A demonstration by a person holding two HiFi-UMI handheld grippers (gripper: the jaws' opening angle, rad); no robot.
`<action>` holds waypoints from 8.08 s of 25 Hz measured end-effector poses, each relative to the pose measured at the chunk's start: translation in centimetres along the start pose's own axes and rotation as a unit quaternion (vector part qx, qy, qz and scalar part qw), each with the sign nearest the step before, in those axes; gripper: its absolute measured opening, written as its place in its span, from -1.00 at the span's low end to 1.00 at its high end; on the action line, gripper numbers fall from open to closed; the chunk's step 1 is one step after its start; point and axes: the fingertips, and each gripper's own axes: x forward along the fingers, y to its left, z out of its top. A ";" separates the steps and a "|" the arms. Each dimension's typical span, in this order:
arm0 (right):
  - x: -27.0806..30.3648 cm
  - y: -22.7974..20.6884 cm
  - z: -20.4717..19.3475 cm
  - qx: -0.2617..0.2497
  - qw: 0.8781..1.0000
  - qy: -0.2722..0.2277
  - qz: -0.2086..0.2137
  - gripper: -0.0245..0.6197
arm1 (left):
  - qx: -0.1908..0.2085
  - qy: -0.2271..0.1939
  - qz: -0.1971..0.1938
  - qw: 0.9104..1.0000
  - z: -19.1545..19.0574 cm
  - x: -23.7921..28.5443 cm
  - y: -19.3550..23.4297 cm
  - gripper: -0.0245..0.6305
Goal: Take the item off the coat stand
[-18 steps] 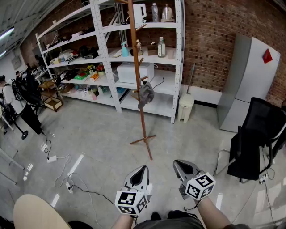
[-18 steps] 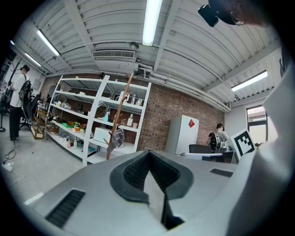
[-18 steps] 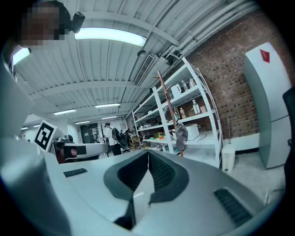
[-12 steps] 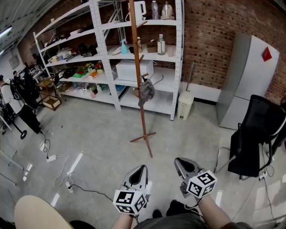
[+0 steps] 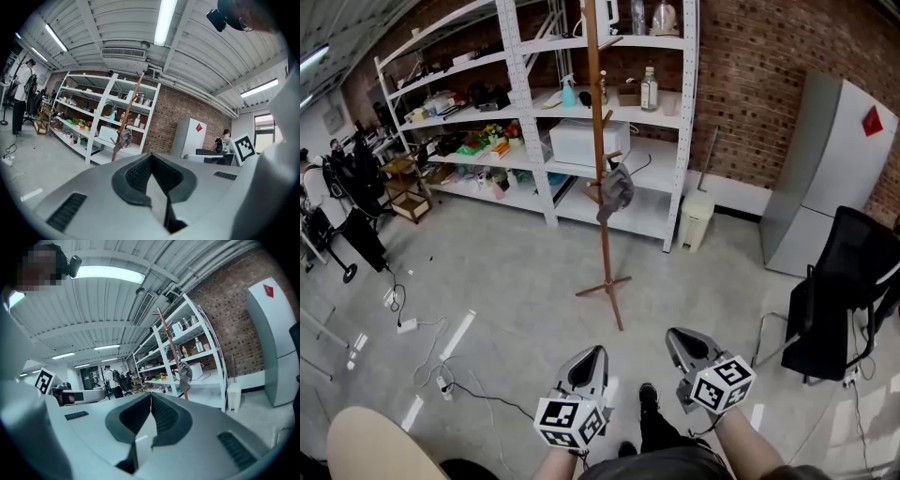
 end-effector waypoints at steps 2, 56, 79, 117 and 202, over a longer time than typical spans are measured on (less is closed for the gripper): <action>0.9 -0.6 -0.2 0.000 1.000 0.000 0.006 -0.90 | -0.001 0.002 0.005 1.000 -0.2 0.9 0.7 -0.91; 22.4 -23.6 8.7 -0.017 0.998 0.001 0.060 -0.90 | 0.031 0.018 0.056 0.998 3.2 31.8 7.8 -0.91; 36.6 -26.9 13.5 -0.053 0.998 -0.010 0.040 -0.90 | 0.036 0.008 0.015 0.999 7.9 43.8 18.2 -0.91; 48.4 -28.2 13.9 -0.156 0.986 0.055 0.027 -0.32 | 0.022 0.016 -0.010 1.000 8.9 49.3 24.4 -0.91; 20.2 -24.0 11.8 -0.098 0.994 -0.021 0.041 -0.79 | 0.046 0.033 0.014 0.998 3.0 33.7 4.7 -0.91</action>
